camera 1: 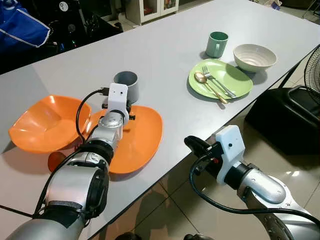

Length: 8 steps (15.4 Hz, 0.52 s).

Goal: Setting the table

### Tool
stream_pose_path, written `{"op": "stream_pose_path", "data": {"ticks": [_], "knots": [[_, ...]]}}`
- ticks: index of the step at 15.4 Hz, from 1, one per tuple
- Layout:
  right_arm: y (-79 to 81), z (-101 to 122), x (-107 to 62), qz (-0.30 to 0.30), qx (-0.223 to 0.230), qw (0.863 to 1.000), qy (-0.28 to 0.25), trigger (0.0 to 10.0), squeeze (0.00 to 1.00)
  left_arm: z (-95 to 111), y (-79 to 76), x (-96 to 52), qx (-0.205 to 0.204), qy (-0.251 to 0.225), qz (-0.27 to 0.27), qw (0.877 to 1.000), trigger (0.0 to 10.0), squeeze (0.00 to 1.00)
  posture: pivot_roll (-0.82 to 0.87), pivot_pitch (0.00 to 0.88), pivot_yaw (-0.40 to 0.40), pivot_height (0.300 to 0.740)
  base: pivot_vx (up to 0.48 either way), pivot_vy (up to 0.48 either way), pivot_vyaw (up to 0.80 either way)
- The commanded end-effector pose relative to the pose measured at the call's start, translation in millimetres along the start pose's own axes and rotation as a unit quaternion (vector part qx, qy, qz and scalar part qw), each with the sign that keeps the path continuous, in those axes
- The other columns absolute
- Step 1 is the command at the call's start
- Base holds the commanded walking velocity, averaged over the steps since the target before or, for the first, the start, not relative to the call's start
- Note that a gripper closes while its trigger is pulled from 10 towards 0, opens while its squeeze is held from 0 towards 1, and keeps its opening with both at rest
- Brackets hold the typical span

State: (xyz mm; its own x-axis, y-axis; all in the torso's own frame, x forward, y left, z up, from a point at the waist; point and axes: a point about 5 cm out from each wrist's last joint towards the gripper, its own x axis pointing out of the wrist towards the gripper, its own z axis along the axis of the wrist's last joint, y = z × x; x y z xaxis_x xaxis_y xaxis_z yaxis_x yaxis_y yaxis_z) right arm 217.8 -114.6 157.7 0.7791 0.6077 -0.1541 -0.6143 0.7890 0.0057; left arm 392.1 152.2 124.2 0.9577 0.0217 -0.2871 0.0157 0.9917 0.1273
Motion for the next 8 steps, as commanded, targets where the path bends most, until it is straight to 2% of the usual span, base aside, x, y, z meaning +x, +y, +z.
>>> {"op": "stream_pose_path", "data": {"ticks": [1,2,3,4,5,8], "knots": [[-0.7,1,0.1,-0.002,0.002,1.000,0.002,10.0,0.00,3,3.0,0.6,0.002,0.000,0.000,1.000,10.0,1.00,-0.10,0.078,0.034,0.740,0.000,0.000,0.00],[-1.8,1,1.6,-0.003,0.001,1.000,0.001,10.0,0.00,6,3.3,1.0,0.012,-0.005,0.000,1.000,10.0,1.00,-0.09,0.067,0.035,0.740,0.000,0.000,0.00],[-2.7,1,3.1,-0.004,0.001,1.000,-0.001,10.0,0.00,10,4.4,1.4,0.012,-0.010,0.003,1.000,10.0,0.93,-0.09,0.059,0.037,0.740,0.000,0.000,0.00],[-2.9,1,3.3,-0.004,0.001,1.000,-0.002,10.0,0.00,12,4.5,1.6,0.008,-0.011,0.003,1.000,10.0,0.93,-0.09,0.059,0.037,0.740,0.000,0.000,0.00],[-4.3,2,5.1,-0.006,-0.001,1.000,-0.006,10.0,0.00,19,4.7,2.2,-0.017,-0.021,0.000,1.000,10.0,0.00,-0.09,0.046,0.038,0.740,0.000,0.000,0.00],[-6.6,2,9.9,-0.008,-0.003,1.000,-0.009,10.0,0.00,25,-0.2,1.7,-0.026,-0.035,-0.021,0.999,10.0,0.00,-0.06,0.023,0.037,0.740,0.000,0.000,0.00]]}}
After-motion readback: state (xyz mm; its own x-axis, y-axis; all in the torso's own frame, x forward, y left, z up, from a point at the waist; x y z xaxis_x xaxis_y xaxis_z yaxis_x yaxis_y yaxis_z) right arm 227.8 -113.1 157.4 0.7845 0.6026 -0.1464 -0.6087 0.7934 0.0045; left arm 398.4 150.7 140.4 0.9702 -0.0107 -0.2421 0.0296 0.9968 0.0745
